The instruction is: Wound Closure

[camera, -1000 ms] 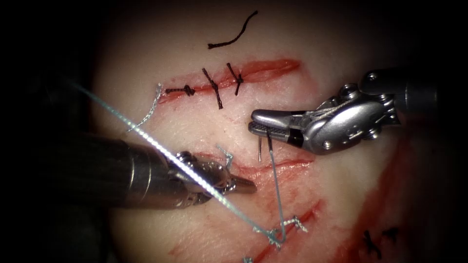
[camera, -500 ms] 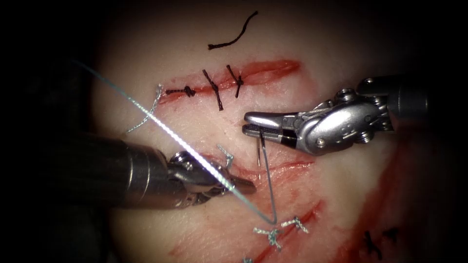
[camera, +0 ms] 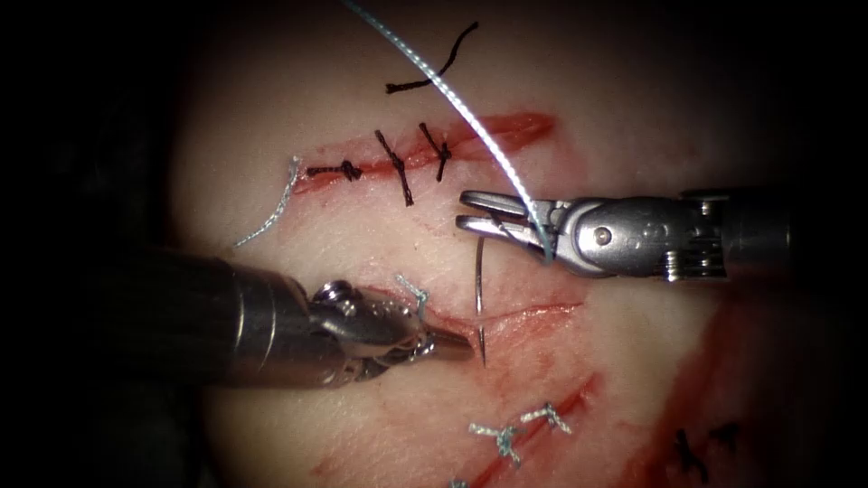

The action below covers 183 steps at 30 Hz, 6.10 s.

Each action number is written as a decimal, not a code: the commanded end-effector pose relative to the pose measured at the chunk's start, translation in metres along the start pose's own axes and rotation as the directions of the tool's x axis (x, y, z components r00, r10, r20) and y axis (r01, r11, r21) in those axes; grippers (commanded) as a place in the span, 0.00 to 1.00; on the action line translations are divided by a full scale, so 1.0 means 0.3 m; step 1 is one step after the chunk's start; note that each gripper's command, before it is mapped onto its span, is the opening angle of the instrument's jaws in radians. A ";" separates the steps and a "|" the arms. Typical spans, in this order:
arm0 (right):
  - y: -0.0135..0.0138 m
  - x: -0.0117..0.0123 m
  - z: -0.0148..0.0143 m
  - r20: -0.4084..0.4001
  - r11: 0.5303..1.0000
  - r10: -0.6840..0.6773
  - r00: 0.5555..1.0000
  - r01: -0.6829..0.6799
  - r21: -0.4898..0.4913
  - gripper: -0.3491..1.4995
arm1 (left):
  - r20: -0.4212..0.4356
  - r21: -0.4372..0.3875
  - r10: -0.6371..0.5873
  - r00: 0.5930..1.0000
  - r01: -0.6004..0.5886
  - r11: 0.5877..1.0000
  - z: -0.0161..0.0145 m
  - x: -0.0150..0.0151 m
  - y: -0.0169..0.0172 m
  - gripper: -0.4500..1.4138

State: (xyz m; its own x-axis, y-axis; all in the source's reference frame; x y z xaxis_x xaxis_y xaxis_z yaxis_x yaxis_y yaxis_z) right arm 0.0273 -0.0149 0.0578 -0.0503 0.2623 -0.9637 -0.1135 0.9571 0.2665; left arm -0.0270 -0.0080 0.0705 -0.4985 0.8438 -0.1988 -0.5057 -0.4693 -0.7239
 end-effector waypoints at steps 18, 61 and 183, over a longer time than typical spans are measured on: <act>0.0036 -0.0099 -0.0001 0.060 0.902 0.432 0.900 -0.431 -0.024 0.00 | -0.053 -0.125 0.528 0.848 -0.530 0.839 -0.007 0.005 0.007 0.53; 0.0025 -0.0109 -0.0019 0.029 0.849 0.524 0.851 -0.520 -0.099 0.00 | -0.030 0.006 0.905 0.425 -0.905 0.425 0.005 0.012 0.004 0.49; -0.0352 0.0177 -0.0217 0.564 0.791 0.447 0.694 -0.601 0.113 0.00 | -0.632 -0.656 -0.630 0.451 0.121 0.745 -0.135 0.029 -0.043 0.00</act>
State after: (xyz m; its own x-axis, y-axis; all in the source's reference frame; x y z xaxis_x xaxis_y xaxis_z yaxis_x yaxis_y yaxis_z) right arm 0.0209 -0.0242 0.0496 0.4390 0.7059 -0.5559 -0.0070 0.6213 0.7835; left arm 0.0029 0.0148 0.0506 0.5252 0.8500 -0.0406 0.0420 -0.0735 -0.9964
